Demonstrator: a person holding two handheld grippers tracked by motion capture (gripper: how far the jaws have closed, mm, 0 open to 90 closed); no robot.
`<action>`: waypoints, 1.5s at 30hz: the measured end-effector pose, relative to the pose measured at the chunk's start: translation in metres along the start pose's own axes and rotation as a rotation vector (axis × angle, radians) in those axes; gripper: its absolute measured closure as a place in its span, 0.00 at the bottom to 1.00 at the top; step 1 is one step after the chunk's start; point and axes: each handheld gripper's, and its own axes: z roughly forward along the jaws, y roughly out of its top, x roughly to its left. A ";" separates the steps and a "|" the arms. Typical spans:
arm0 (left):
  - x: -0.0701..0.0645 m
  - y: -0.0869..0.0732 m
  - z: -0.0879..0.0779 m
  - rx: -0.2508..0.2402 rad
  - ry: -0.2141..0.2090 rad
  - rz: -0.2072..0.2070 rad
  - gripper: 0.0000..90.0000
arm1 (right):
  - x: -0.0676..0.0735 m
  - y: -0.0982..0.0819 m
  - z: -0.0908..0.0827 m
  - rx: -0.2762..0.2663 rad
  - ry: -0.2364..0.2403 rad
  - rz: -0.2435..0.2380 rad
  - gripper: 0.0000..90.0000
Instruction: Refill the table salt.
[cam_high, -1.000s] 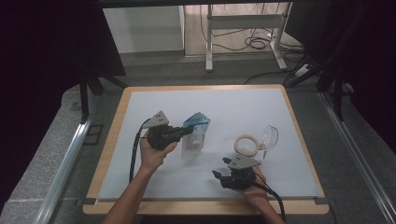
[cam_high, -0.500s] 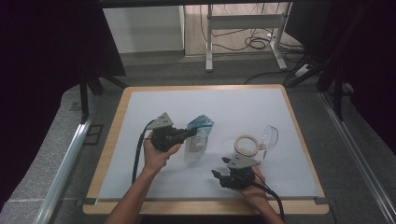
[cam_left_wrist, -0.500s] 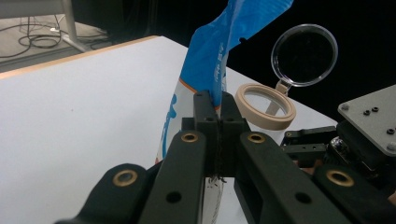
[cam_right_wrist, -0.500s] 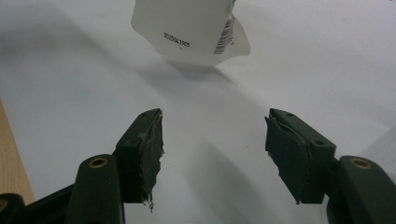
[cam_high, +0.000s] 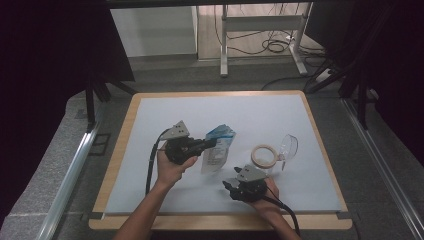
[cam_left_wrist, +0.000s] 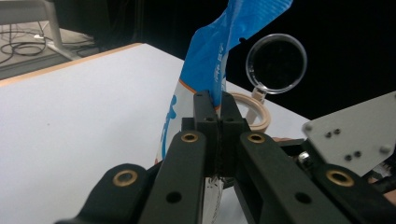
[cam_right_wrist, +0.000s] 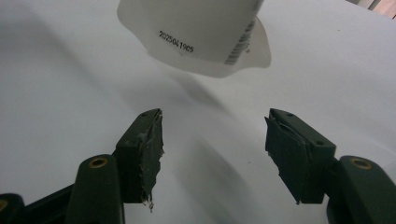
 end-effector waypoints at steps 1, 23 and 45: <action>-0.002 0.001 0.000 0.001 -0.003 0.003 1.00 | 0.001 0.001 0.001 0.000 -0.005 -0.005 0.41; -0.026 0.007 0.016 0.019 -0.096 0.018 1.00 | 0.004 0.004 0.011 -0.030 -0.080 -0.059 0.34; -0.021 0.012 0.039 0.054 -0.122 0.004 1.00 | 0.010 -0.001 0.008 -0.015 -0.059 -0.073 0.43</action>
